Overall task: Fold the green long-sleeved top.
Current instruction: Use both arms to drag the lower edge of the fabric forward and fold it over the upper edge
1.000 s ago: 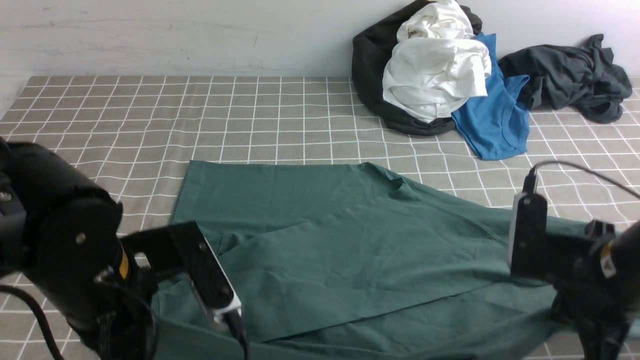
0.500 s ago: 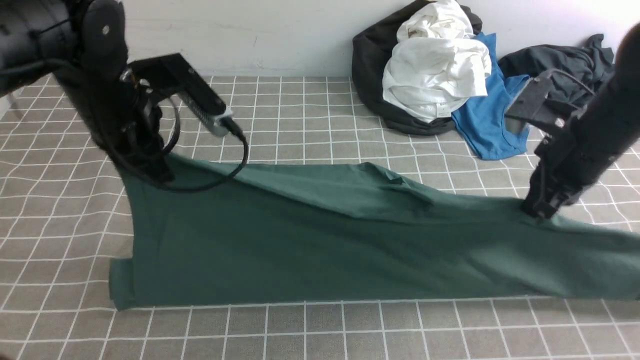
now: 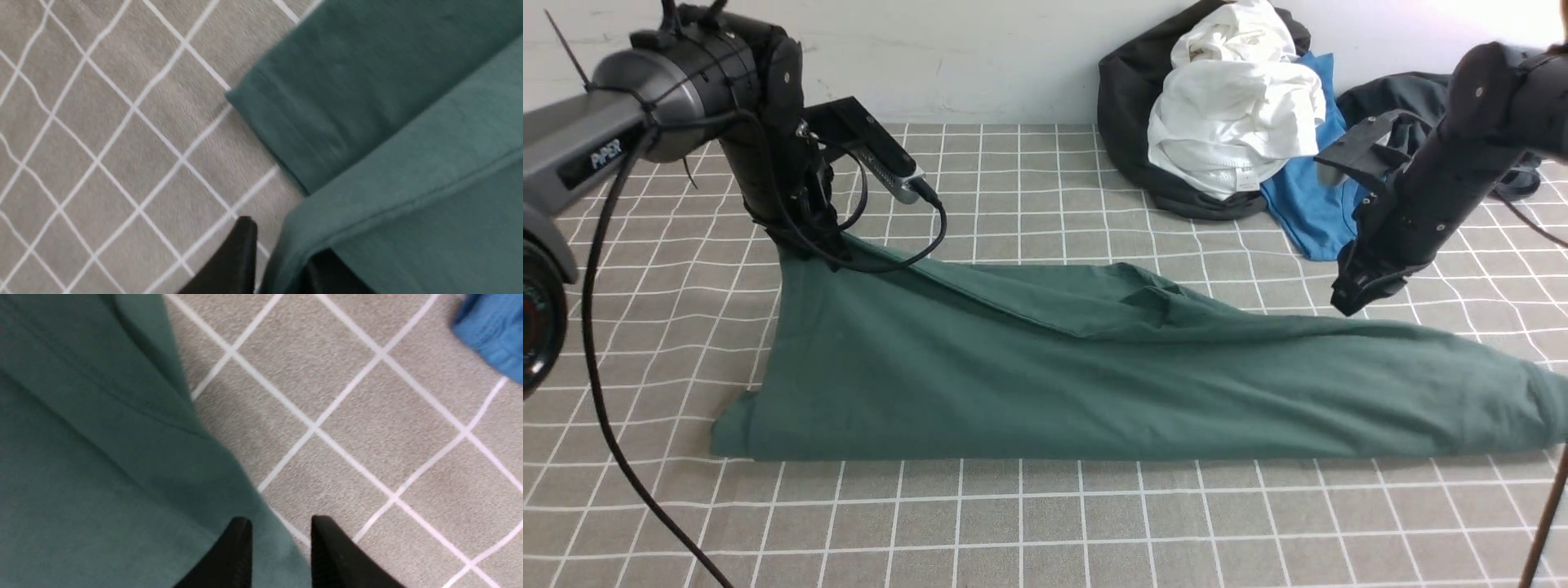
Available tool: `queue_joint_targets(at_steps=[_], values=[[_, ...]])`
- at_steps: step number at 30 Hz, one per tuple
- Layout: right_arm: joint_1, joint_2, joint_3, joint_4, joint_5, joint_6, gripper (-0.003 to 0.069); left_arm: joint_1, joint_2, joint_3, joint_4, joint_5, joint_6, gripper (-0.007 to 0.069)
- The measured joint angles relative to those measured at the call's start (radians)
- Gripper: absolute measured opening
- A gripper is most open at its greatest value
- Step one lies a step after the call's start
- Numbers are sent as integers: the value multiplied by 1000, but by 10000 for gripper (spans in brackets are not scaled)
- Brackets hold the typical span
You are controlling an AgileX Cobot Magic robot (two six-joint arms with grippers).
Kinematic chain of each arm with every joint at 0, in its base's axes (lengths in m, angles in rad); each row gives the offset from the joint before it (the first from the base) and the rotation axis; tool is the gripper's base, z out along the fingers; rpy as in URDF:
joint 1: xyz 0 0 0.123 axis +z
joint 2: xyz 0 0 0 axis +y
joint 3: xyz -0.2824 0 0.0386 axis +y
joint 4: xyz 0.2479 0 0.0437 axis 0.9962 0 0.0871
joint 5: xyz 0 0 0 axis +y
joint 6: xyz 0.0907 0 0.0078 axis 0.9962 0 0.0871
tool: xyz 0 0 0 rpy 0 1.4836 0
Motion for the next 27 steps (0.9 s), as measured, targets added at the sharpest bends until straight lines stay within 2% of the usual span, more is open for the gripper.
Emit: queue_joint_targets(at_steps=[2, 3, 4, 5, 6, 9, 12, 13, 16, 20, 23, 27], values=[[0, 0, -32, 1, 18, 29, 313, 6, 16, -2, 3, -23, -28, 184], [0, 0, -42, 1, 22, 34, 319, 8, 18, -3, 3, -29, -33, 192], [1, -3, -78, 12, 58, 43, 359, 14, 25, -4, 5, -45, -74, 260], [1, -5, -87, 15, 61, 44, 363, 15, 25, -4, 6, -46, -87, 269], [7, -10, -114, 39, 75, 48, 377, 19, 27, -5, 8, -59, -136, 330], [48, -23, -127, 105, 79, 59, 366, 23, 27, -23, 13, -53, -260, 447], [104, -23, -109, 129, 80, 58, 327, 23, 27, -48, 13, -10, -321, 491], [152, -14, -82, 135, 81, 44, 286, 22, 27, -64, 13, 31, -348, 501], [235, 28, -45, 128, 86, 8, 200, 17, 22, -84, 12, 105, -364, 489], [282, 70, -41, 101, 86, 9, 123, 12, 7, -86, 9, 141, -368, 435], [289, 100, -40, 75, 23, 55, 59, 10, 2, -87, -16, 151, -363, 325], [278, 111, -52, 21, -121, 182, 29, 9, 2, -87, -66, 153, -326, 192]])
